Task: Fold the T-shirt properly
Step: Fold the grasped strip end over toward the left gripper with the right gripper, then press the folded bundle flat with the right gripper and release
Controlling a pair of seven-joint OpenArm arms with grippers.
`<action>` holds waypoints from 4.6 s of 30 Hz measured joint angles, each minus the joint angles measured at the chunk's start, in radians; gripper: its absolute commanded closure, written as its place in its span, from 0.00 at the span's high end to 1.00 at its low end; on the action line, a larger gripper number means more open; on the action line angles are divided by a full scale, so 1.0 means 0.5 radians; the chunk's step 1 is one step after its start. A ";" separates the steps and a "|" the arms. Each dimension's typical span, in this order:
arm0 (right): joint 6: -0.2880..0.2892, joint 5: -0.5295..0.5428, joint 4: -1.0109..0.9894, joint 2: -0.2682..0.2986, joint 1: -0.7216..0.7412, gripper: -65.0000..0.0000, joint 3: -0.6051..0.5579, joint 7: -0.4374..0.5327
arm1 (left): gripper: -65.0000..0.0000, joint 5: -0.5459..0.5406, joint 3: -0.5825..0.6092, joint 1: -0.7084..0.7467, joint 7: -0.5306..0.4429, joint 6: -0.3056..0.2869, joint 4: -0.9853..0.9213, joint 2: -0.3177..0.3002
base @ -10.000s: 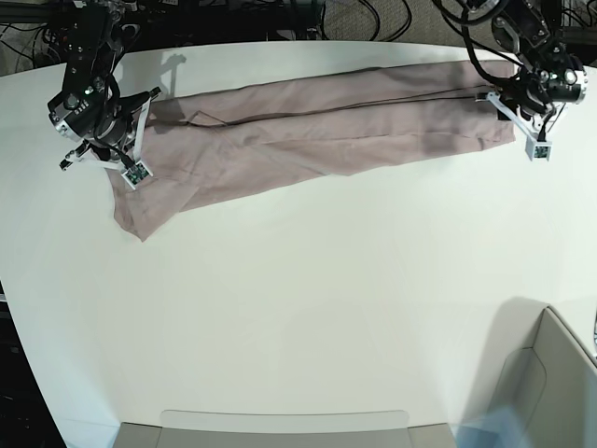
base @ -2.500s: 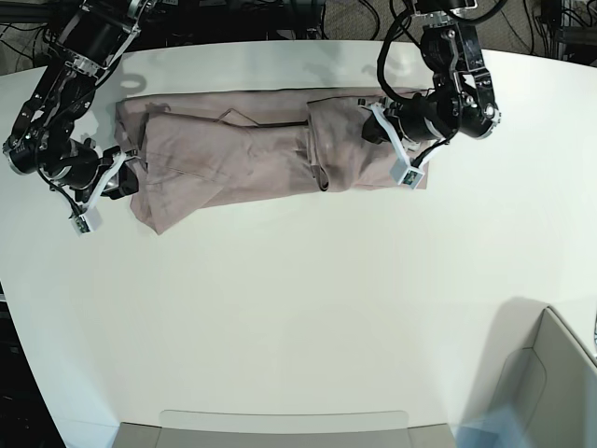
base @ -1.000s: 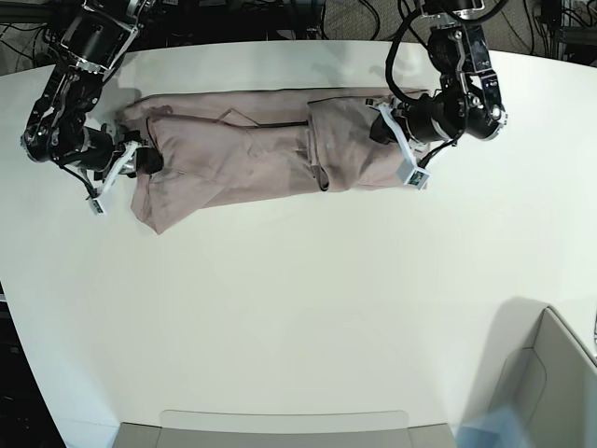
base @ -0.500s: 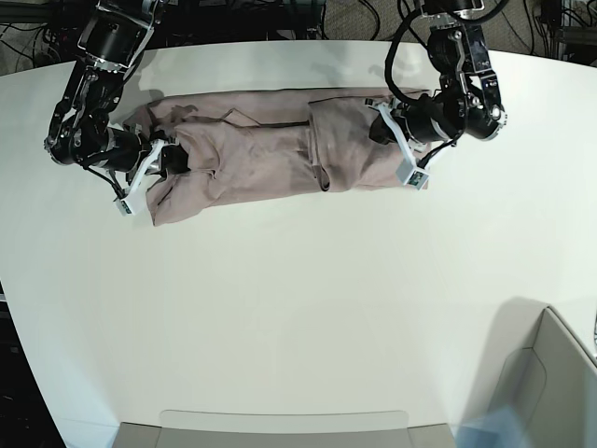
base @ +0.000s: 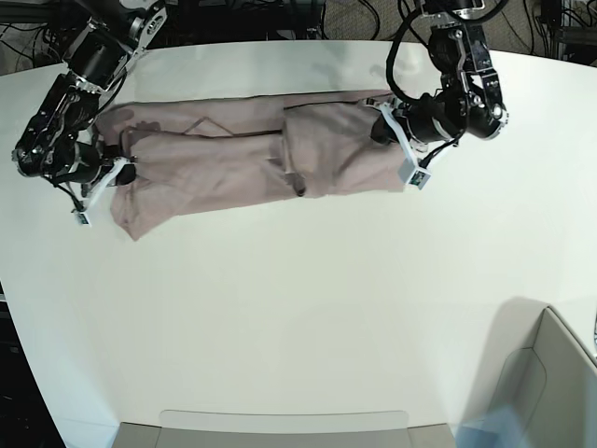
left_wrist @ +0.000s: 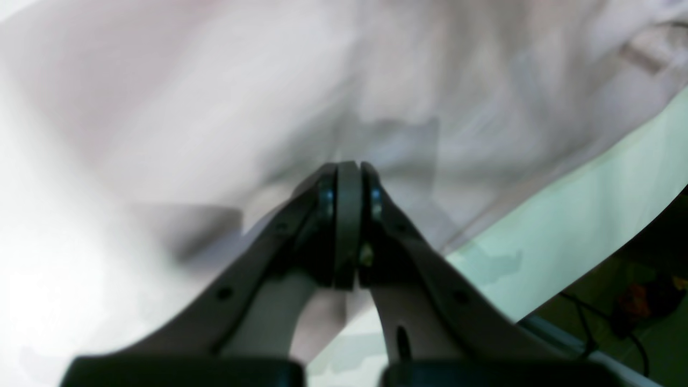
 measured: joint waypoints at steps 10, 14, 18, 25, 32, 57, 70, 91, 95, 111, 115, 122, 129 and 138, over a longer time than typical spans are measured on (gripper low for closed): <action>-0.001 -0.190 0.005 0.091 0.098 0.00 0.005 -0.008 | 0.00 -0.367 -0.021 0.037 0.004 0.007 0.188 -0.021; 0.000 -0.211 0.269 0.053 0.060 0.00 -0.018 -0.014 | 0.00 -0.373 -0.260 0.031 -0.011 0.007 0.103 -0.086; 0.000 -0.192 0.740 -0.087 -0.060 0.00 -0.287 -0.008 | 0.00 -0.350 -0.507 0.043 -0.005 0.023 -0.163 -0.307; 0.000 -0.208 1.210 -0.345 -0.253 0.00 -0.651 -0.024 | 0.00 -0.369 -0.650 0.069 -0.014 0.015 -0.363 -0.510; -0.320 -0.179 1.354 -0.453 -0.340 0.00 -1.085 -0.021 | 0.00 -0.366 -0.655 0.102 -0.010 0.015 -0.364 -0.504; -0.942 -0.206 1.111 -0.531 -0.371 0.00 -1.857 -0.014 | 0.00 -0.367 -0.645 0.141 -0.010 0.015 -0.365 -0.499; -0.935 -0.187 1.086 -0.530 -0.349 0.36 -2.102 0.070 | 0.00 -0.367 -0.645 0.137 -0.010 0.015 -0.365 -0.498; -0.950 -0.117 1.392 -0.336 -0.391 0.00 -1.852 -0.002 | 0.00 -0.373 -0.643 0.137 -0.009 0.015 -0.365 -0.452; -0.951 -0.137 1.372 -0.276 -0.430 0.00 -1.807 -0.007 | 0.00 -0.372 -0.643 0.136 -0.011 0.015 -0.365 -0.459; -0.950 -0.131 0.779 -0.351 -0.445 0.00 -2.139 -0.009 | 0.00 -0.368 -0.642 0.135 -0.010 0.016 -0.365 -0.458; -0.950 -0.129 0.733 -0.401 -0.313 0.00 -2.428 0.002 | 0.00 -0.366 -0.642 0.136 -0.010 0.016 -0.365 -0.459; -0.950 -0.109 0.726 -0.410 -0.146 0.00 -2.883 0.176 | 0.00 -0.367 -0.642 0.137 -0.009 0.016 -0.365 -0.459; -0.950 -0.095 0.945 -0.400 -0.179 0.00 -2.728 0.172 | 0.00 -0.367 -0.642 0.138 -0.010 0.016 -0.365 -0.459; -0.950 -0.117 1.192 -0.229 -0.273 0.00 -1.920 0.166 | 0.00 -0.379 -0.358 0.107 -0.030 -0.002 -0.315 -0.462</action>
